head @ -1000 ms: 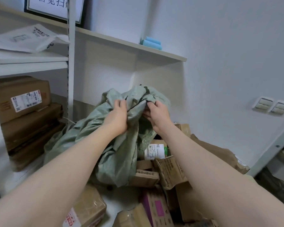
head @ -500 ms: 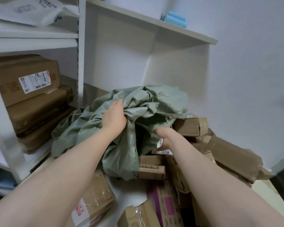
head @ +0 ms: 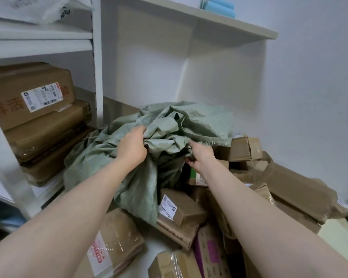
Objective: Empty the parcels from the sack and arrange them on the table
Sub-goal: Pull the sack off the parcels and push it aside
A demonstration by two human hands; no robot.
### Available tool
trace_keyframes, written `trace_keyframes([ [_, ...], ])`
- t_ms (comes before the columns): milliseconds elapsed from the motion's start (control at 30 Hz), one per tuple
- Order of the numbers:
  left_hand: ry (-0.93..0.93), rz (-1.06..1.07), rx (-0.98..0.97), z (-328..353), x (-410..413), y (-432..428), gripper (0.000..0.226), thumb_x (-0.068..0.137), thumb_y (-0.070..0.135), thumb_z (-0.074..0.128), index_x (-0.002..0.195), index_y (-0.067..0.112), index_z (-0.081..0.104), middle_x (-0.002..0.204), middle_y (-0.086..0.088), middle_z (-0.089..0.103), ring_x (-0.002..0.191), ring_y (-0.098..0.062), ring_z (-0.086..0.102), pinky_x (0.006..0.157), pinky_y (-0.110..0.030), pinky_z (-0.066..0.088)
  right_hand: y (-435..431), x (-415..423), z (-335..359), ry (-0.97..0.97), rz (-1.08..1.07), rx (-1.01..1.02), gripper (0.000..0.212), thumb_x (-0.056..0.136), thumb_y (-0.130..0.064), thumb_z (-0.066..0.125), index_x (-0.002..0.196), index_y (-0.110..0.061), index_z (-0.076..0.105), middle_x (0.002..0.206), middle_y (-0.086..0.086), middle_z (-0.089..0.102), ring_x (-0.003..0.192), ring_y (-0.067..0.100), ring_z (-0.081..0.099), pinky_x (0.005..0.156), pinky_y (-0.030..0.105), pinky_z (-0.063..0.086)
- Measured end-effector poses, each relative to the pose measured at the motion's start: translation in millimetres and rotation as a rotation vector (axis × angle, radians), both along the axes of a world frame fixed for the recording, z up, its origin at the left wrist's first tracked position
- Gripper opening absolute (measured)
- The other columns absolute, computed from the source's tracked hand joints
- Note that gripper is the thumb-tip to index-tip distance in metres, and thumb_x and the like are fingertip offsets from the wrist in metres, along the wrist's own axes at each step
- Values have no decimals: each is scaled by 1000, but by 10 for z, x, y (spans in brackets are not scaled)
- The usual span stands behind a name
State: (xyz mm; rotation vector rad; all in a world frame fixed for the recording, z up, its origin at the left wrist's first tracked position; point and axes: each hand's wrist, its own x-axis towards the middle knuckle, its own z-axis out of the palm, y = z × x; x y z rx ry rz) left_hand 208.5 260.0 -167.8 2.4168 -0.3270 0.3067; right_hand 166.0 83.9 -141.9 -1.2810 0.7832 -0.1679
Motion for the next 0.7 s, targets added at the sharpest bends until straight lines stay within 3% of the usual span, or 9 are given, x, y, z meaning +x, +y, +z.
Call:
trace_keyframes([
  [100, -22, 13, -13, 38, -55, -12, 31, 83, -5, 48, 103, 17, 53, 101, -2, 54, 98, -29, 56, 74, -37, 44, -87, -99, 49, -70, -55, 61, 37, 86, -7, 69, 121, -3, 56, 109, 18, 67, 89, 30, 67, 72, 41, 59],
  [200, -46, 18, -36, 164, -109, -34, 32, 82, -8, 46, 103, 15, 53, 103, -3, 56, 98, -28, 55, 72, -36, 42, -138, -187, 207, -201, -152, 173, 22, 88, 0, 65, 109, 2, 61, 101, 22, 69, 90, 37, 69, 82, 50, 57],
  [300, -88, 4, -65, 311, -180, -57, 35, 82, -9, 45, 106, 15, 54, 108, -6, 56, 101, -29, 54, 75, -35, 41, -162, -283, 399, -334, -210, 260, 3, 91, -1, 62, 94, -2, 60, 91, 18, 67, 85, 32, 68, 75, 44, 58],
  [367, -111, 4, -84, 385, -216, -63, 38, 82, -9, 46, 109, 16, 55, 110, -6, 57, 104, -30, 54, 77, -36, 42, -189, -324, 485, -418, -220, 335, 4, 93, -2, 60, 96, -2, 59, 93, 19, 67, 84, 33, 67, 72, 43, 58],
  [467, -133, 35, -90, 419, -262, -48, 35, 82, -10, 47, 101, 19, 50, 108, -5, 54, 100, -31, 54, 71, -37, 40, -267, -354, 545, -452, -176, 375, 22, 90, -6, 64, 111, 1, 61, 105, 22, 69, 91, 36, 69, 80, 49, 58],
  [533, -136, 85, -73, 402, -314, -35, 34, 82, -9, 49, 102, 19, 48, 113, -6, 51, 99, -33, 54, 71, -38, 39, -318, -392, 595, -398, -97, 334, 32, 86, -7, 69, 116, 2, 61, 107, 24, 69, 92, 38, 70, 82, 52, 57],
  [600, -66, 207, -9, 399, -348, -50, 40, 83, -4, 53, 117, 17, 48, 129, -10, 47, 111, -37, 52, 89, -45, 41, -360, -460, 653, -263, 18, 241, 31, 85, -7, 72, 113, 1, 62, 109, 25, 68, 98, 38, 69, 90, 51, 54],
  [633, 19, 297, 14, 381, -330, -71, 45, 85, 1, 55, 125, 18, 45, 138, -13, 42, 119, -40, 48, 102, -53, 34, -367, -510, 665, -178, 89, 188, 28, 84, -7, 72, 110, 0, 63, 109, 24, 68, 101, 35, 68, 93, 48, 53],
  [700, 250, 425, -90, 347, -316, -107, 50, 90, 11, 53, 135, 22, 35, 146, -17, 31, 126, -48, 40, 110, -66, 20, -362, -616, 640, 28, 218, 76, 26, 81, -7, 76, 104, -4, 65, 107, 13, 70, 94, 21, 66, 84, 30, 55],
])
